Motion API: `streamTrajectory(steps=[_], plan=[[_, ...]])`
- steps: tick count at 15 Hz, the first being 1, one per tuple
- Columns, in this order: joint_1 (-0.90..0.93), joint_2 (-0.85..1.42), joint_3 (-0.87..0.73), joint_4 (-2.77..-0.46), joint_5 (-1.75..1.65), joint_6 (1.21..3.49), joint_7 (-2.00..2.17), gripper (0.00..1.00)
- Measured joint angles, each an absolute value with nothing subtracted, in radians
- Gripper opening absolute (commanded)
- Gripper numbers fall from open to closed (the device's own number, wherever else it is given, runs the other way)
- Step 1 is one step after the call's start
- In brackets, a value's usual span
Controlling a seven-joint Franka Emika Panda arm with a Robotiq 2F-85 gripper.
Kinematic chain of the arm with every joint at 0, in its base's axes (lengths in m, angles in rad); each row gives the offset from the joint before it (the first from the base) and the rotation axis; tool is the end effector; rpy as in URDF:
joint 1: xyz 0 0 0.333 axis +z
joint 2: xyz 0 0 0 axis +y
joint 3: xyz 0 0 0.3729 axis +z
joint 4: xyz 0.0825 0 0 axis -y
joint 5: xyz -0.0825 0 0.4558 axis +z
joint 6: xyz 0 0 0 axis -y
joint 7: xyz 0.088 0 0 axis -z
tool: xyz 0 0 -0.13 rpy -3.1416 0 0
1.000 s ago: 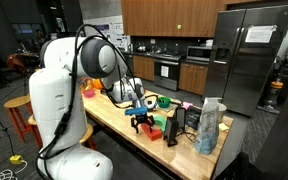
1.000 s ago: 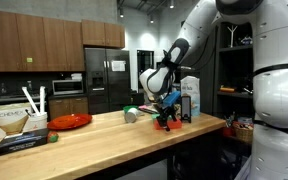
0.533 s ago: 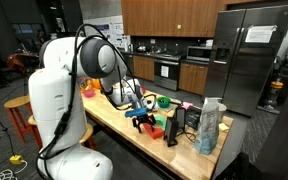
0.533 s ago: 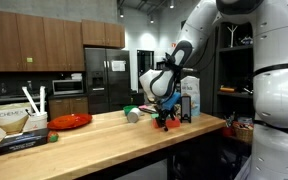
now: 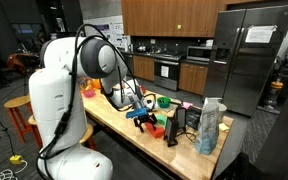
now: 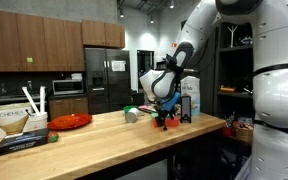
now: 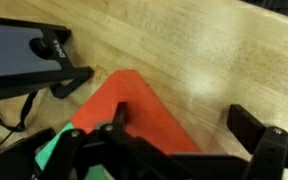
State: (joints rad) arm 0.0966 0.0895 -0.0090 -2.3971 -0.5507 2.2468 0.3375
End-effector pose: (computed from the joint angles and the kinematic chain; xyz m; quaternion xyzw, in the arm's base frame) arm 0.5188 0.0212 0.2428 0.9721 0.0737 -0.0724 0.2106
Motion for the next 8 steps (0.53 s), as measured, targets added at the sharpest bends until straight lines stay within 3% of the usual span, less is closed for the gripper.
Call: streamTrajectory(steps=[8], plan=[[0.078,0.060,-0.008,-2.413,-0.428,2.287,0.259,1.00]])
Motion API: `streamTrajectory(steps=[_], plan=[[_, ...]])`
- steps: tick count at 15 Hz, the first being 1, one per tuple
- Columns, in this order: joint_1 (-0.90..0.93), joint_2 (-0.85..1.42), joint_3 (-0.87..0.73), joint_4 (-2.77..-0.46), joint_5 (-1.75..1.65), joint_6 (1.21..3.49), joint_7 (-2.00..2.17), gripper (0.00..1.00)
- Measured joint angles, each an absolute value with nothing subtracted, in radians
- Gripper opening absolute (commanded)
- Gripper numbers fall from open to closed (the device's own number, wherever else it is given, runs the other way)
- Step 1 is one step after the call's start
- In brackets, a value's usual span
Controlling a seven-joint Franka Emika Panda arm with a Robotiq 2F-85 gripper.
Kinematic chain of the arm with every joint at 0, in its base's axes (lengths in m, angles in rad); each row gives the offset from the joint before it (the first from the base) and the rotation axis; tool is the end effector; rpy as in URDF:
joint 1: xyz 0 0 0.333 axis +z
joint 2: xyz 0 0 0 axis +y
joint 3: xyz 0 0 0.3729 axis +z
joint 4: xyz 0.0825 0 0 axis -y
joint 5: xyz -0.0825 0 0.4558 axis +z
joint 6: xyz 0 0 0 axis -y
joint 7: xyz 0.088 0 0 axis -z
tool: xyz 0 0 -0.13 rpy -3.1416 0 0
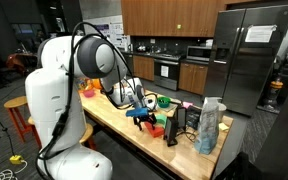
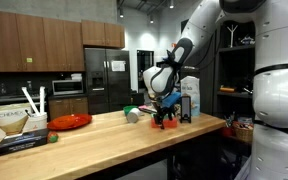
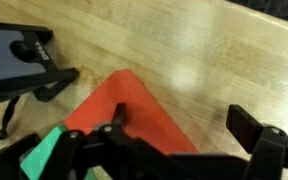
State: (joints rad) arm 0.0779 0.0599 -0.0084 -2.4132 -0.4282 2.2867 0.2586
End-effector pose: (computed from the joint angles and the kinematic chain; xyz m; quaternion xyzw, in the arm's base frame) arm 0.5171 0.0192 0.2519 0.9831 0.0612 -0.0658 0.1598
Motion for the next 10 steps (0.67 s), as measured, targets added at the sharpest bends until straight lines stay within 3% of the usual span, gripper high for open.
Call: streamTrajectory(steps=[4,10], plan=[[0.073,0.014,-0.002,-2.414,-0.208,2.313,0.067,1.00],[0.072,-0.077,-0.001,-2.421,-0.220,2.330,0.049,1.00]])
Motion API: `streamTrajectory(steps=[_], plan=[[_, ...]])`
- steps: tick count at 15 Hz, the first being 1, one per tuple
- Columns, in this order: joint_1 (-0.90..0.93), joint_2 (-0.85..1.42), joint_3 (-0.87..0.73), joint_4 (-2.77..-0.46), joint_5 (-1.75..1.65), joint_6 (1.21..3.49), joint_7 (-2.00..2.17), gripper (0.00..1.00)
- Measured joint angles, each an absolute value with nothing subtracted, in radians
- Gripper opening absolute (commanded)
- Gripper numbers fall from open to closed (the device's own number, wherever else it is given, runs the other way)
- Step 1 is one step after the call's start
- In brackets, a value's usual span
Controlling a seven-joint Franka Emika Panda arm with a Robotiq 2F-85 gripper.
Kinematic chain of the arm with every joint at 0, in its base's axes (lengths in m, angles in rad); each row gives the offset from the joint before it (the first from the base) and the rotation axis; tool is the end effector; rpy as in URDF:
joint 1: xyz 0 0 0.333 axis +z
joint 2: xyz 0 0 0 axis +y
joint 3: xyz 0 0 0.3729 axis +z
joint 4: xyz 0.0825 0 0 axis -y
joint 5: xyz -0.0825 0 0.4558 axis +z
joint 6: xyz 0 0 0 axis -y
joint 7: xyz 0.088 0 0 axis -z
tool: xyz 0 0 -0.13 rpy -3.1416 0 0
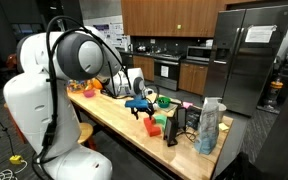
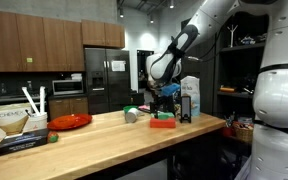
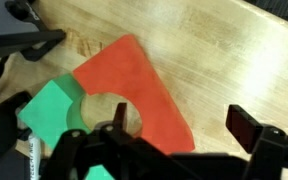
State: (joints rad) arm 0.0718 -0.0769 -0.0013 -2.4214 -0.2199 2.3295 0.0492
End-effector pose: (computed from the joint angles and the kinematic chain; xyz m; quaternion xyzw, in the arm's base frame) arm 0.5231 0.0296 0.3209 0.9931 0.0867 -0.0027 0.0793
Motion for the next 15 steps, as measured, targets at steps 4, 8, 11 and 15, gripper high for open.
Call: streamTrajectory(steps=[4,8,11,15], plan=[[0.071,-0.115,-0.002,-2.443,-0.139,2.368,0.013,1.00],[0.071,-0.126,-0.005,-2.462,0.069,2.362,-0.130,1.00],[0.071,-0.125,-0.009,-2.477,0.165,2.342,-0.203,1.00],[0.071,-0.122,-0.015,-2.495,0.210,2.316,-0.248,1.00]])
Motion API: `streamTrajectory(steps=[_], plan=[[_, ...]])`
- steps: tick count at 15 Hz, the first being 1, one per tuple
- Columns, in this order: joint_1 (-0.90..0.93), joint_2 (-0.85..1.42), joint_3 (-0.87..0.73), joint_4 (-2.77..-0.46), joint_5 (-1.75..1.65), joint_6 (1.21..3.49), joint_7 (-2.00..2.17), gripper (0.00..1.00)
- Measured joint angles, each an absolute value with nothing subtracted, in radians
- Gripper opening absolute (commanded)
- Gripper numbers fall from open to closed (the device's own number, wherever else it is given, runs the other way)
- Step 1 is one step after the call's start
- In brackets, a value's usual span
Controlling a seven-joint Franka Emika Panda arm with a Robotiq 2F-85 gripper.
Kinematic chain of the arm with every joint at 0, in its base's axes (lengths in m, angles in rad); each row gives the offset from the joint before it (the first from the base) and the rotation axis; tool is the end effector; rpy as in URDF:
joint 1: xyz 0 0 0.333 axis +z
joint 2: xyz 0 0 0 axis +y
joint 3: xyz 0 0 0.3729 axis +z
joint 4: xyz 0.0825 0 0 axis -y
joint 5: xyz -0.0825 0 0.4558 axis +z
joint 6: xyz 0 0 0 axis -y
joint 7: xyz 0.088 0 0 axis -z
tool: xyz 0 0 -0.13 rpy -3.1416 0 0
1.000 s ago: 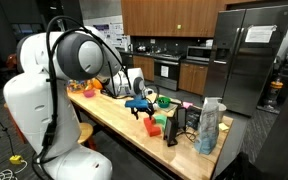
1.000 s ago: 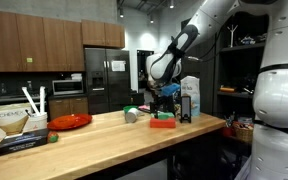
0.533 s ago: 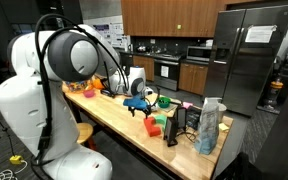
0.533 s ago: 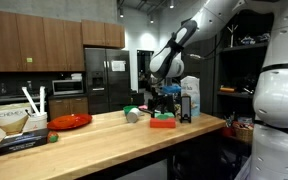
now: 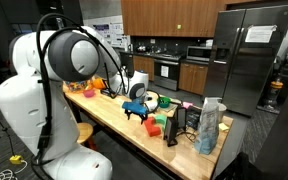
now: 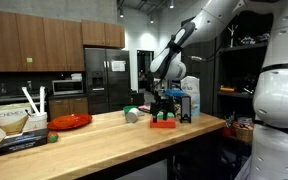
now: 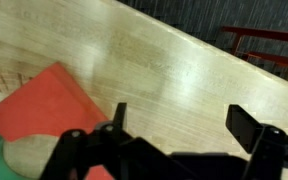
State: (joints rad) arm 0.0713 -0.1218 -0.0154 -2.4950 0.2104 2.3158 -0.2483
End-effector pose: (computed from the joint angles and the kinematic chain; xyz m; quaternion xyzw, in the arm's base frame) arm 0.4924 0.0352 0.3085 -0.9936 -0.0782 0.0212 0.0784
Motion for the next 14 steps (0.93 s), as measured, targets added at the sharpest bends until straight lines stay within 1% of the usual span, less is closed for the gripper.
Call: streamTrajectory(steps=[8,14], plan=[[0.064,-0.066,-0.021,-2.502,0.206,2.315,-0.287,1.00],[0.041,-0.009,-0.021,-2.500,0.048,2.355,-0.219,1.00]])
